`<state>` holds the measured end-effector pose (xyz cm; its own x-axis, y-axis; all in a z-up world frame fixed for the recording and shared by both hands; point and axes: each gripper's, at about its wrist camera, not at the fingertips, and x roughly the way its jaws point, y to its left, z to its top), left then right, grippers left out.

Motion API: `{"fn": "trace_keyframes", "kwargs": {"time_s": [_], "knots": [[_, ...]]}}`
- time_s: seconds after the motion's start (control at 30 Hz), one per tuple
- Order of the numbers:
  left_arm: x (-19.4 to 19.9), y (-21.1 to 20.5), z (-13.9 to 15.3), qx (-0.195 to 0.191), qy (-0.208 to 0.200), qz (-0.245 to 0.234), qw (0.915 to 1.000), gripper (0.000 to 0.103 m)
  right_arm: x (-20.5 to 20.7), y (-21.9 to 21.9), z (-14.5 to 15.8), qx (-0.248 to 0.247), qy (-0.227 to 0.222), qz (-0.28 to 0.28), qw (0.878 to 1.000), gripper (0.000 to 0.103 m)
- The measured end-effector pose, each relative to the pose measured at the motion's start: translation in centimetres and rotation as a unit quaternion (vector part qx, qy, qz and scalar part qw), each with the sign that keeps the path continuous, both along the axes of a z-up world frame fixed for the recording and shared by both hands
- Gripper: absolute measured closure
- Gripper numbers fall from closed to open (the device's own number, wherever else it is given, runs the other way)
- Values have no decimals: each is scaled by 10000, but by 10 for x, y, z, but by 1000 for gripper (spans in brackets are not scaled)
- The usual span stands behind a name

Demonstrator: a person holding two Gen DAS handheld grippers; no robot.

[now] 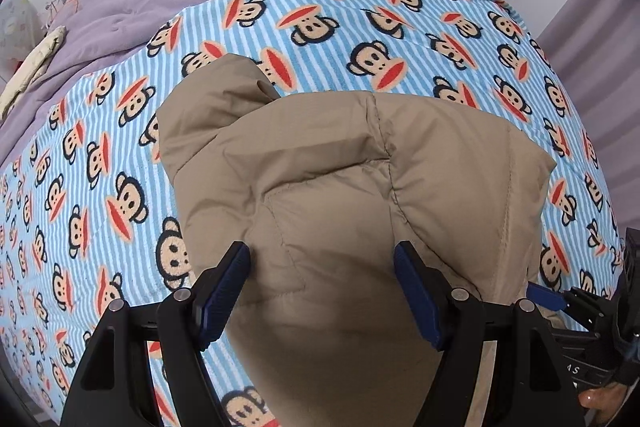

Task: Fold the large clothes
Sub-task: 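Press and straighten the folded jacket bundle with both grippers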

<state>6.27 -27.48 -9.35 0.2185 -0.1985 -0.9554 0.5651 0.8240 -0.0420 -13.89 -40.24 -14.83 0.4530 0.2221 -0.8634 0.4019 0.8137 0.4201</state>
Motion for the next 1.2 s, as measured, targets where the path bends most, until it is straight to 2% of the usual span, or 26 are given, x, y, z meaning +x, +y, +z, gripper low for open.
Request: {"fn": "trace_keyframes", "kwargs": {"time_s": [0.1,0.13,0.17,0.2,0.37,0.6,0.77,0.9,1.2], "knots": [[-7,7,4,-16,-3,20,10000,28,3,-2,-2,14,-9,-22,10000,47],[-9,9,5,-33,-9,41,10000,20,2,-3,-2,28,-10,-30,10000,47],[-11,12,6,-68,-9,71,10000,7,3,-3,-2,40,-7,-36,10000,47],[-13,15,6,-101,-21,113,9999,1,3,-3,-2,45,-5,-35,10000,46],[-18,27,-5,43,65,294,9995,0,3,-3,-4,66,-14,-20,10000,44],[-24,39,-10,-35,319,463,9984,0,2,-7,2,131,-21,-30,9999,40],[-27,44,-7,-23,269,509,9983,0,-5,-18,15,300,-168,-85,9994,23],[-26,47,-8,-37,275,607,9978,0,-8,-26,21,299,-217,-95,9993,22],[-27,60,-18,-253,673,895,9934,0,-9,-39,19,505,-225,-125,9984,19]]}}
